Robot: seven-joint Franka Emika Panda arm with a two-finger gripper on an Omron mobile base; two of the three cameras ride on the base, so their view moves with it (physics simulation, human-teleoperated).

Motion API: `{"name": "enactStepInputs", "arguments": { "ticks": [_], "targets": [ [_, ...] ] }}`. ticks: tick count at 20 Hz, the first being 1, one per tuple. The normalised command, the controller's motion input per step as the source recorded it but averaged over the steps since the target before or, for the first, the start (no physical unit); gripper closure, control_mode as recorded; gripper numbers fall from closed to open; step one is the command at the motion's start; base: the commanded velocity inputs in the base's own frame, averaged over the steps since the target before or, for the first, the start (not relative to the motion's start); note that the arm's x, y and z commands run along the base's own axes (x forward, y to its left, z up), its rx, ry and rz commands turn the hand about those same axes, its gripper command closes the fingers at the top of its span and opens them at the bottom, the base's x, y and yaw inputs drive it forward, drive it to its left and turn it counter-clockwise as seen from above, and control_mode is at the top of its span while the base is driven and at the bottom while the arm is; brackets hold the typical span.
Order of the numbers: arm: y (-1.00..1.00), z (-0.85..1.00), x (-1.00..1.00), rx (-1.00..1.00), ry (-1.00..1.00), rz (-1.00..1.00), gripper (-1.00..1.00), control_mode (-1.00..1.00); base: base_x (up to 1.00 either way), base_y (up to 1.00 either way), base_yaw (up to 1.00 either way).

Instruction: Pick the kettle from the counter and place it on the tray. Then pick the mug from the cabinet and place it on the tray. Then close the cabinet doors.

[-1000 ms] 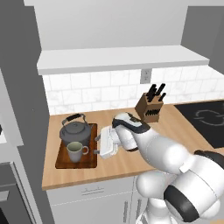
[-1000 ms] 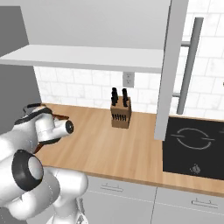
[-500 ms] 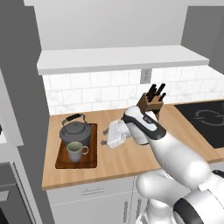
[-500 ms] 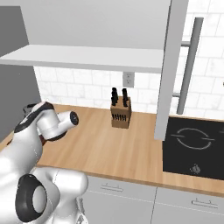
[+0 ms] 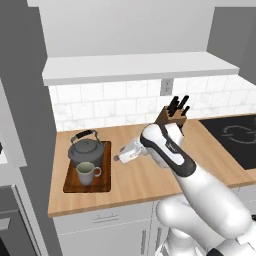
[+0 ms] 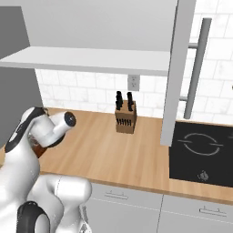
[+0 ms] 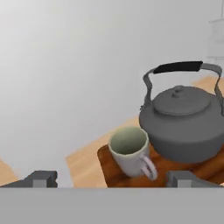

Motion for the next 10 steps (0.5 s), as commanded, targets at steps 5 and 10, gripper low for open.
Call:
{"name": "enactStepInputs", "arguments": {
  "ticks": [5, 10],
  "targets": [
    [0.36, 0.07, -0.28, 0.00, 0.24, -0.27, -1.00, -1.00, 0.00, 0.00, 0.00],
    [0.31, 0.02, -0.13, -0.01, 0.25, -0.22, -1.00, -1.00, 0.00, 0.00, 0.00]
  ]
}}
